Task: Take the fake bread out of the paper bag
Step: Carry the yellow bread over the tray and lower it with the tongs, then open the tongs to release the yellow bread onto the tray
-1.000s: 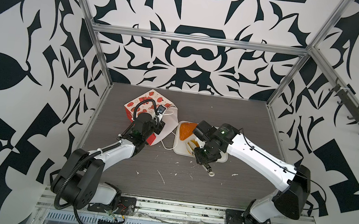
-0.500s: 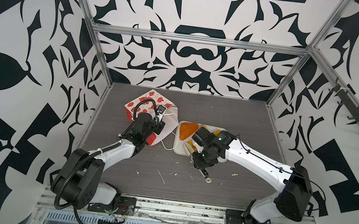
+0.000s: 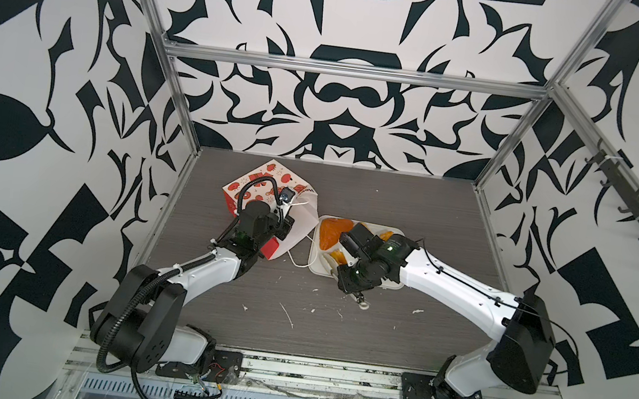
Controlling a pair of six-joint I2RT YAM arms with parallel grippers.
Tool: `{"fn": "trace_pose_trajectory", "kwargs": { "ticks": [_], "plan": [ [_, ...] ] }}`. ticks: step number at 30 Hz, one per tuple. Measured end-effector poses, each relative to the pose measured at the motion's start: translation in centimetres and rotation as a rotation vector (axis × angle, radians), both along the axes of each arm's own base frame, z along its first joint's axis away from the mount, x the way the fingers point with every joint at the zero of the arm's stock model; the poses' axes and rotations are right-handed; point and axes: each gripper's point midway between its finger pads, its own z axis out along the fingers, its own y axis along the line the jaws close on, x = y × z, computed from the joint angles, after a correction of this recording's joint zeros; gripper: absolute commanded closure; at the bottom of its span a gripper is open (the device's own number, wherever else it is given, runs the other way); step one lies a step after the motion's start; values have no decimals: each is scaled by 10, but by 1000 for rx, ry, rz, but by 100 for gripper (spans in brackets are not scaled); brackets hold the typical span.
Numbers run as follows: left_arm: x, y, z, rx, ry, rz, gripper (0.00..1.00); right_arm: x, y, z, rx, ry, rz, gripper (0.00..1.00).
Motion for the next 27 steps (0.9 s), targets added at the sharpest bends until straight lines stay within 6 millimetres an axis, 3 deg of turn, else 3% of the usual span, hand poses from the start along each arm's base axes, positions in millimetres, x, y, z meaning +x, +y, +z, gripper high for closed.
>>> {"fn": "trace_pose_trajectory", "kwargs": {
  "ticks": [7,16,27],
  "plan": [
    [0,0,0,0,-1,1,100,-5,1,16,95,-56,15,67],
    [1,0,-1,-1,-2,1,100,-29,-10,-16,59,12,38,68],
    [2,-1,-3,2,3,0,100,-16,-30,-21,-13,-45,-25,69]
  ]
}}
